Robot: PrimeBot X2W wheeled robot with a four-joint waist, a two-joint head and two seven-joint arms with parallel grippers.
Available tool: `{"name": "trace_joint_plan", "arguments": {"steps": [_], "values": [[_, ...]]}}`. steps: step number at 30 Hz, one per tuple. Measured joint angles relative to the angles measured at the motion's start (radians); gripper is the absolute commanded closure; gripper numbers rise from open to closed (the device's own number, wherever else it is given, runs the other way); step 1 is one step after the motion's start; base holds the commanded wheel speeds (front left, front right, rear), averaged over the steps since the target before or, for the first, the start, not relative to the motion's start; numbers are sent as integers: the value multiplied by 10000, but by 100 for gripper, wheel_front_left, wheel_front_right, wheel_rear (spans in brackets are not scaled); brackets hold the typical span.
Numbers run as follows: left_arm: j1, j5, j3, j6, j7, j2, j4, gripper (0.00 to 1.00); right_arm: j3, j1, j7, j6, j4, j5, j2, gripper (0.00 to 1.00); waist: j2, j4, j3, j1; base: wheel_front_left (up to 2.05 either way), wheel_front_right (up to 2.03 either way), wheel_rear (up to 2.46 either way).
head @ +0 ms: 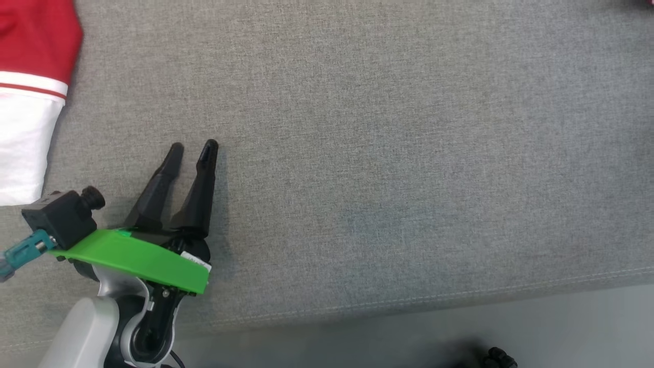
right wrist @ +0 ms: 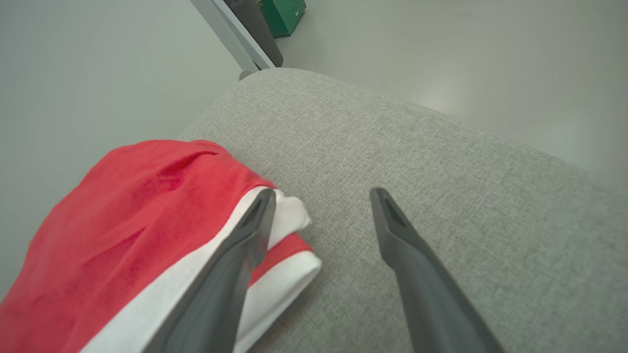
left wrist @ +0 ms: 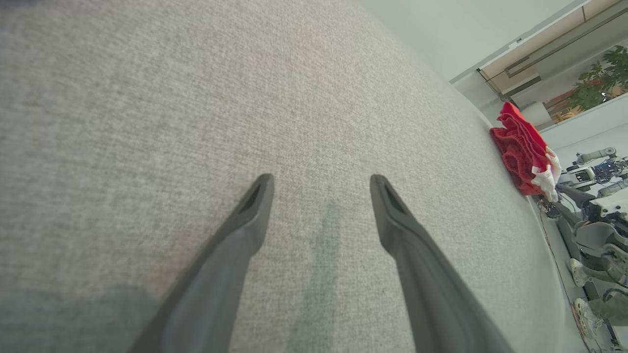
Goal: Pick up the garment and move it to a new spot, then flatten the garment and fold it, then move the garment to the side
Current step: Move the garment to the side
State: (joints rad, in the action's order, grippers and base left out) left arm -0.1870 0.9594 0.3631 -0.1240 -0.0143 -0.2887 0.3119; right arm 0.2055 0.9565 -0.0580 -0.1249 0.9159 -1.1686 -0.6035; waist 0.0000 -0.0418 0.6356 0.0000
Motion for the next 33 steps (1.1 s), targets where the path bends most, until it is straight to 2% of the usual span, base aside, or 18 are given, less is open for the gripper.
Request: {"name": "trace_joint_plan", "arguments": {"steps": [4, 9, 15, 17, 20, 23, 27, 33], "values": [[-6, 56, 61, 0, -48, 215, -161, 0, 128, -61, -184, -2, 90, 268, -180, 0, 0, -8, -192, 0, 0, 0, 0], [-12, 96, 35, 4, -336, 428, -531, 0, 157, -56, -924, 6, -230, 619, -410, 0, 0, 0, -615, 0, 0, 0, 0], [-33, 36, -59, 98, -823, 589, -1118, 0, 130, -393, -1758, 558, -968, 863, -608, 0, 0, 113, -1288, 0, 0, 0, 0], [-33, -29, -96, 109, -991, 593, -1285, 0, 221, -683, -1912, 602, -1185, 1181, -742, 0, 0, 181, -1539, 0, 0, 0, 0], [-35, -706, -201, 186, -1419, 334, -1672, 0, 403, -1134, -1979, 646, -1785, 1664, -765, 0, 0, 357, -2052, 0, 0, 0, 0], [-33, -708, -284, 186, -1662, 368, -1927, 0, 637, -1570, -1981, 617, -2274, 2205, -748, 0, 0, 520, -2451, 0, 0, 0, 0], [13, -920, -305, 190, -1856, 357, -2297, 0, 913, -2213, -1979, 506, -2949, 2788, -472, 0, 0, 752, -2990, 0, 0, 0, 0], [352, -1106, -314, 274, -2013, 343, -2807, 0, 644, -3243, -1977, 211, -4186, 3620, 407, 0, 0, 1083, -3833, 0, 0, 0, 0]]}}
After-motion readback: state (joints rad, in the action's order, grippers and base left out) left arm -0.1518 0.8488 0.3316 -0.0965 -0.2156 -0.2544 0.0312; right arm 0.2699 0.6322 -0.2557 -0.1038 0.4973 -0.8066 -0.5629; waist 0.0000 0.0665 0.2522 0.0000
